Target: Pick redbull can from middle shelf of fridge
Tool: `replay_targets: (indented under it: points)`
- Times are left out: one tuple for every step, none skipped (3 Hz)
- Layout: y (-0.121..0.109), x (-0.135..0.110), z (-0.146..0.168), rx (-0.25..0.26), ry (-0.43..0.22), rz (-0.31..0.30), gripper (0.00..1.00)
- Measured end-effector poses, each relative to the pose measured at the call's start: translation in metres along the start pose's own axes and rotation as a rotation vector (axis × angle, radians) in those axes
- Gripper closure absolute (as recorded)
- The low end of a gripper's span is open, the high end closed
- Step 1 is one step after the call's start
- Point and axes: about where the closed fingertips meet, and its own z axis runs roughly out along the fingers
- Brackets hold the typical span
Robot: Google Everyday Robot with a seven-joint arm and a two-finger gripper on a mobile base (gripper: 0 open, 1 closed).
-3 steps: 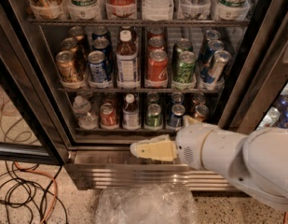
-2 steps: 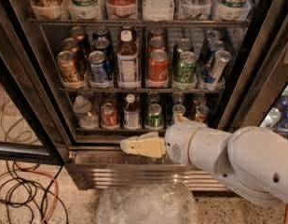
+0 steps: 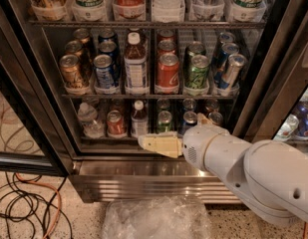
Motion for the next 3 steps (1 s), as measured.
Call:
replay_targets:
  points:
    - [-0.001,-0.001,0.001,0.002,-0.003,-0.005,0.00]
    - [-0.033,-0.013,0.019,0.062,-0.067,-0.131,0.00]
    - [-0.096,-0.041,0.044,0.194,-0.161,-0.344,0.00]
